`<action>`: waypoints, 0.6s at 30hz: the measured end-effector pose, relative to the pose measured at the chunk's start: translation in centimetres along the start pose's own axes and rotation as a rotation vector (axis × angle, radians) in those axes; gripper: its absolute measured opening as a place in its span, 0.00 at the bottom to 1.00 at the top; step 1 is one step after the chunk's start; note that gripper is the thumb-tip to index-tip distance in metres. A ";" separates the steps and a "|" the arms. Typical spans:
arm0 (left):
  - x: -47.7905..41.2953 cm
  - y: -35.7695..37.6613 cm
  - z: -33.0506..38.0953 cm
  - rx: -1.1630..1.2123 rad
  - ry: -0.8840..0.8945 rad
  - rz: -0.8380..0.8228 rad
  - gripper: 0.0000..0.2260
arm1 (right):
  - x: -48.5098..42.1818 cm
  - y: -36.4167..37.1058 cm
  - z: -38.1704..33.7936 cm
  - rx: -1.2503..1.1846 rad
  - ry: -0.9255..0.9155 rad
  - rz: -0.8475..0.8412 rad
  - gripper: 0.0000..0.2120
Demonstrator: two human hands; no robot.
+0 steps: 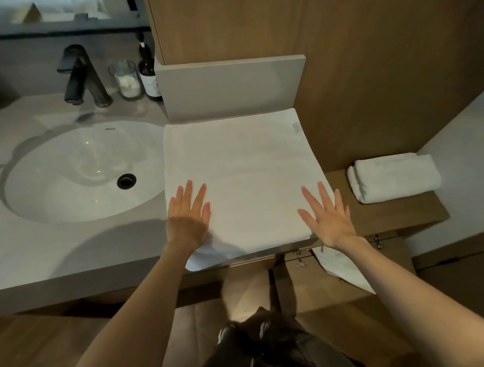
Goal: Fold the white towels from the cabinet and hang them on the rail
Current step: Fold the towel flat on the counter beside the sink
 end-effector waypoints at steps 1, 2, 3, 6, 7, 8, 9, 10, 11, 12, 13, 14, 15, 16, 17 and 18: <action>-0.3 -0.2 0.1 0.014 -0.005 0.007 0.20 | 0.0 -0.2 0.0 -0.017 -0.020 -0.020 0.30; -0.4 -0.5 0.1 0.031 -0.031 0.004 0.20 | 0.0 -0.4 0.1 -0.041 -0.049 -0.035 0.30; -0.3 -0.8 0.3 0.059 -0.064 -0.040 0.20 | 0.2 -0.6 0.3 -0.074 -0.085 -0.038 0.30; 2.1 -1.5 0.1 0.143 -0.108 0.050 0.23 | 1.5 -1.3 1.5 -0.245 -0.148 0.029 0.28; 3.3 -1.8 0.0 0.149 -0.161 0.080 0.23 | 1.9 -1.4 2.3 -0.294 -0.151 0.073 0.27; 4.7 -1.9 0.3 0.162 -0.228 0.101 0.24 | 2.5 -1.5 2.8 -0.323 -0.145 0.110 0.27; 6.1 -1.9 0.7 0.172 -0.278 0.134 0.24 | 2.8 -1.6 3.4 -0.351 -0.138 0.143 0.26; 7.3 -1.7 1.2 0.184 -0.318 0.171 0.24 | 3.1 -1.7 3.7 -0.384 -0.132 0.163 0.26; 8.3 -1.4 1.8 0.223 -0.359 0.196 0.25 | 3.3 -1.9 3.9 -0.422 -0.131 0.175 0.26; 9.0 -1.3 2.5 0.303 -0.420 0.205 0.26 | 3.4 -2.1 3.9 -0.452 -0.123 0.170 0.26; 9.4 -1.0 3.0 0.413 -0.500 0.196 0.27 | 3.4 -2.1 4.0 -0.485 -0.118 0.163 0.27; 9.6 -0.6 3.5 0.506 -0.579 0.189 0.28 | 3.4 -2.2 4.1 -0.524 -0.106 0.144 0.28; 9.7 -0.3 3.9 0.574 -0.639 0.200 0.28 | 3.3 -2.2 4.2 -0.576 -0.098 0.121 0.29; 9.7 0.1 4.1 0.632 -0.682 0.226 0.29 | 3.3 -2.1 4.4 -0.619 -0.089 0.104 0.31; 9.7 0.4 4.3 0.724 -0.722 0.264 0.29 | 3.2 -1.9 4.6 -0.654 -0.084 0.090 0.32; 9.8 0.6 4.5 0.860 -0.770 0.299 0.30 | 3.1 -1.8 4.9 -0.670 -0.077 0.069 0.33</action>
Point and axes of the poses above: each hand's wrist, its own x-axis away from the middle knuckle, its own y-axis out of the palm, z = x × y, the point moved 2 cm from there along -x, towards the middle knuckle, and after that the axes turned 13 degrees about -z, right-handed, at the moved point
